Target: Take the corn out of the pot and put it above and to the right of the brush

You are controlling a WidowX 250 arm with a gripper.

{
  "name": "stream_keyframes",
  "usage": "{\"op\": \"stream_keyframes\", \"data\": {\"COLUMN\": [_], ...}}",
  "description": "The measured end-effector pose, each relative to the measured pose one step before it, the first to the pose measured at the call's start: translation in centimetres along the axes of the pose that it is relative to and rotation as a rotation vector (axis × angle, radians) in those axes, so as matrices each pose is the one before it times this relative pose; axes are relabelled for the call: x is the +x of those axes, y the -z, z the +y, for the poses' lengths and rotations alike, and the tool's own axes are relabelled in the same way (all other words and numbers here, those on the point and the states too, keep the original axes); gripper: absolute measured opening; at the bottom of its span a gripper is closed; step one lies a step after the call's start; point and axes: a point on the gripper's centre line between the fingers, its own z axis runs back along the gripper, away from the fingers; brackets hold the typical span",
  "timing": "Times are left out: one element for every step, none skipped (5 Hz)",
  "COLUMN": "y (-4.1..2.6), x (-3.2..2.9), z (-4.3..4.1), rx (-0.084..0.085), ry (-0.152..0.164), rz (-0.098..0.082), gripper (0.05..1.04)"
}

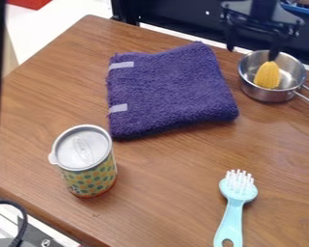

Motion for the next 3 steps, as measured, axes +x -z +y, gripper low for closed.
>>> {"op": "stream_keyframes", "data": {"y": [0.424,0.649,0.367], "x": [0.057,0.210,0.051], "z": [-1.411,-0.734,-0.752], "rx": [0.0023,-0.0021,0.0165], "ry": [0.0029,-0.0124,-0.0187], "rz": [0.0041,0.0060,-0.0276], "gripper": [0.999,0.999,0.999]}}
